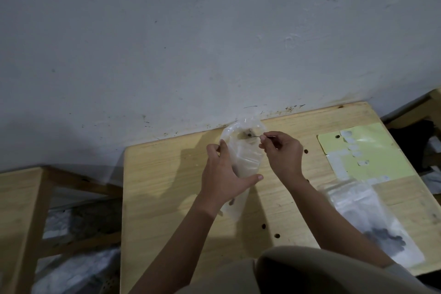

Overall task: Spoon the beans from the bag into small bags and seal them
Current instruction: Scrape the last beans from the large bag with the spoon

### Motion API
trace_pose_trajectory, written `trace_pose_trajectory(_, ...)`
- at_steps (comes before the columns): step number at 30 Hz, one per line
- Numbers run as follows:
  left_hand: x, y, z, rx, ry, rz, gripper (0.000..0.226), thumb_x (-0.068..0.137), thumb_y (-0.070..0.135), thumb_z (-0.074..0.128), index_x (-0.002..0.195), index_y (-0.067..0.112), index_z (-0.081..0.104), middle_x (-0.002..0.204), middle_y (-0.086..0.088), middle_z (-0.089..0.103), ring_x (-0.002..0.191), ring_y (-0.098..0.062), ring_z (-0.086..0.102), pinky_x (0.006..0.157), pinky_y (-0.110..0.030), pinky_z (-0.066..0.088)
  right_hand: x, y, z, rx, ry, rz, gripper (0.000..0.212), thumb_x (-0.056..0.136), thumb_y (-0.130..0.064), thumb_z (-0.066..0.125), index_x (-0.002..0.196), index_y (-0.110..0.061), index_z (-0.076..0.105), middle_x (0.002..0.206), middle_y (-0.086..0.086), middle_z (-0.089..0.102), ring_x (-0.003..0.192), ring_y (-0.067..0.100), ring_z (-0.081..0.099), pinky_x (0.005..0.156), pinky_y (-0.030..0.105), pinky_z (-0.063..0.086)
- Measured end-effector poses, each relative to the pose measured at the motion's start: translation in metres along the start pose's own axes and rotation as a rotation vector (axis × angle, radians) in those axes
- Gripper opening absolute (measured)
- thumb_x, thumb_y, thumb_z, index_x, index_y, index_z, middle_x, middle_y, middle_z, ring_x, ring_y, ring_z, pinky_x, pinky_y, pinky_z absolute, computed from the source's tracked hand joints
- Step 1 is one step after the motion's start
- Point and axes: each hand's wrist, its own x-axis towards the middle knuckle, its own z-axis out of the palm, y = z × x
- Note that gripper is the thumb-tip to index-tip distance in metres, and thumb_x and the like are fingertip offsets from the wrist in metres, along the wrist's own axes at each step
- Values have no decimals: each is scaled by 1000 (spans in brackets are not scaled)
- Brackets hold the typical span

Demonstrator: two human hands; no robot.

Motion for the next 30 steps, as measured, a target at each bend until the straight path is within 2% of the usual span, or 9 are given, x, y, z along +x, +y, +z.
trace_pose_trajectory(2,2,1,-1,-2,4,0,124,50,76,72,145,16,19,125,3,22,106,-15,47,78,-27,52,1,3,1,-81,17,-71,7,86,-12,67,91,-9,71,72,5,71,66,5,68,65,16,52)
trace_pose_trajectory(5,2,4,-2,1,-1,7,125,51,74,73,146,16,17,126,2,22,107,-14,46,77,-25,49,3,7,3,-165,41,-141,9,86,-9,65,90,-5,71,76,6,71,71,17,68,67,29,54)
trace_pose_trajectory(8,2,5,-1,2,-11,10,125,51,74,73,146,15,17,126,3,21,107,-14,46,78,-26,50,3,8,6,-228,31,-181,10,86,-7,64,91,-3,72,80,8,71,72,16,65,70,25,49)
trace_pose_trajectory(10,3,4,-1,5,-16,6,125,51,74,73,146,15,17,126,3,22,108,-15,46,79,-27,51,3,13,7,-214,57,-154,12,86,-6,64,94,-2,71,84,8,72,76,15,64,72,22,49)
trace_pose_trajectory(13,6,3,-2,2,-23,8,124,52,74,73,146,14,18,126,2,22,110,-16,46,80,-27,51,3,23,5,-123,86,-71,14,85,-5,64,97,-2,71,88,8,71,80,13,65,73,26,55)
trace_pose_trajectory(18,9,0,-3,19,-34,9,125,52,74,72,146,14,16,125,2,23,108,-16,47,78,-28,52,5,31,-1,-87,77,-73,16,84,0,63,98,-2,70,87,8,70,77,18,65,64,8,51)
trace_pose_trajectory(24,13,-2,-6,23,-35,-14,126,51,75,72,146,14,18,125,3,22,109,-17,49,79,-32,54,16,34,-16,-122,31,-97,15,83,2,63,94,-6,71,81,7,70,72,16,65,58,3,45)
trace_pose_trajectory(28,15,-4,-12,36,-18,-8,124,52,73,74,146,15,19,125,3,23,108,-16,48,77,-31,54,28,37,-31,-127,-70,-114,18,83,2,64,90,-13,70,80,5,70,82,20,69,67,20,54)
trace_pose_trajectory(30,15,-5,-14,50,-10,3,124,51,74,74,145,15,19,125,3,23,107,-16,48,77,-31,54,32,36,-39,-146,-119,-128,21,83,3,63,87,-17,69,80,5,70,83,20,68,67,20,55)
